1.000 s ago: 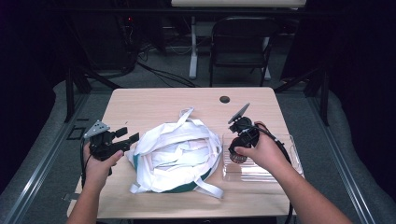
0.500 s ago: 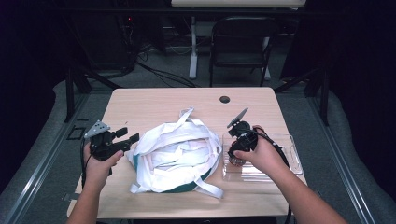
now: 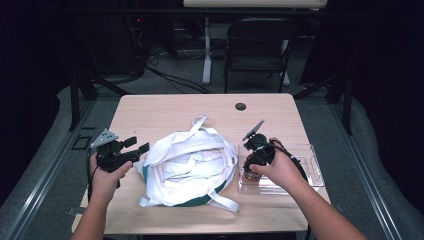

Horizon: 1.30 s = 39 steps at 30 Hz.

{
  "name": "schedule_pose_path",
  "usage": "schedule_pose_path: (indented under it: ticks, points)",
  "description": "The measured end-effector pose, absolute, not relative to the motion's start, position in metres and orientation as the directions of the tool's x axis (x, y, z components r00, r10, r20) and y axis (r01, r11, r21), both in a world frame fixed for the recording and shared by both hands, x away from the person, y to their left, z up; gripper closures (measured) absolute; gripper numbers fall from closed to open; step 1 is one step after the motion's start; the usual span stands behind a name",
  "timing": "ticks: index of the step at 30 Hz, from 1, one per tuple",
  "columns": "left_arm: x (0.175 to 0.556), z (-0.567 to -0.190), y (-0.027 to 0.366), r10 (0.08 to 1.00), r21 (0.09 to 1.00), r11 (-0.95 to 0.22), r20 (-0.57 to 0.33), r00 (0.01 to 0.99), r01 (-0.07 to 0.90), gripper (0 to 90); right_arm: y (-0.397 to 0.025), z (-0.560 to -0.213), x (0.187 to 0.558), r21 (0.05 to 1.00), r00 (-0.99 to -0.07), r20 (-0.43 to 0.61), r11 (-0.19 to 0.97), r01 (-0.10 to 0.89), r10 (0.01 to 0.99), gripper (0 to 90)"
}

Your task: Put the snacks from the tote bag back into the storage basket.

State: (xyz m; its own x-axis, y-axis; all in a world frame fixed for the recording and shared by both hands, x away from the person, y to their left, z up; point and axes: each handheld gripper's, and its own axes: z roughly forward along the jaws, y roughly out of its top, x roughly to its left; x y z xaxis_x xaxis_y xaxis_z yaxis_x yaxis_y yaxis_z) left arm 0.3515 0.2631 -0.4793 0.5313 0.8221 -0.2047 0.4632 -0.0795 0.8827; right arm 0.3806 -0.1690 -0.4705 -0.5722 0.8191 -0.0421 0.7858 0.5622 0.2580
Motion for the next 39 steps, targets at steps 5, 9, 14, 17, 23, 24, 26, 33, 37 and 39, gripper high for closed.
schedule_pose_path:
  ticks: [5,9,14,17,23,24,26,33,37,39]
  points:
    - [0.352,-0.480,0.262,0.822,0.881,-0.083,-0.204,0.532,0.466,36.9,-0.169,-0.474,0.380,0.254,-0.577,-0.041,0.567,0.784,0.816,25.5]
    - [0.352,-0.480,0.263,0.822,0.882,-0.081,-0.204,0.532,0.464,37.0,-0.169,-0.478,0.380,0.251,-0.577,-0.034,0.566,0.785,0.816,25.5]
    - [0.352,-0.480,0.262,0.821,0.882,-0.083,-0.204,0.534,0.464,36.9,-0.169,-0.483,0.380,0.246,-0.579,-0.039,0.570,0.784,0.814,25.5]
    - [0.352,-0.479,0.263,0.821,0.884,-0.081,-0.203,0.534,0.461,36.9,-0.168,-0.485,0.380,0.248,-0.584,-0.039,0.574,0.780,0.811,25.5]
    - [0.351,-0.479,0.263,0.821,0.882,-0.082,-0.204,0.533,0.465,36.9,-0.166,-0.487,0.380,0.237,-0.589,-0.043,0.581,0.778,0.807,25.5]
    - [0.351,-0.480,0.262,0.821,0.881,-0.083,-0.204,0.533,0.465,36.9,-0.166,-0.487,0.380,0.237,-0.589,-0.043,0.581,0.778,0.807,25.5]
    - [0.352,-0.479,0.263,0.821,0.881,-0.083,-0.204,0.533,0.465,36.9,-0.164,-0.488,0.380,0.231,-0.594,-0.041,0.586,0.777,0.803,25.5]
    - [0.351,-0.479,0.263,0.820,0.883,-0.081,-0.204,0.535,0.461,36.9,-0.163,-0.492,0.381,0.229,-0.596,-0.046,0.590,0.775,0.801,25.5]
    - [0.351,-0.480,0.263,0.821,0.883,-0.077,-0.207,0.532,0.463,36.9,-0.164,-0.494,0.381,0.239,-0.596,-0.033,0.585,0.775,0.803,25.5]
    - [0.352,-0.480,0.263,0.820,0.882,-0.080,-0.206,0.533,0.464,36.9,-0.164,-0.494,0.381,0.241,-0.593,-0.027,0.581,0.777,0.804,25.4]
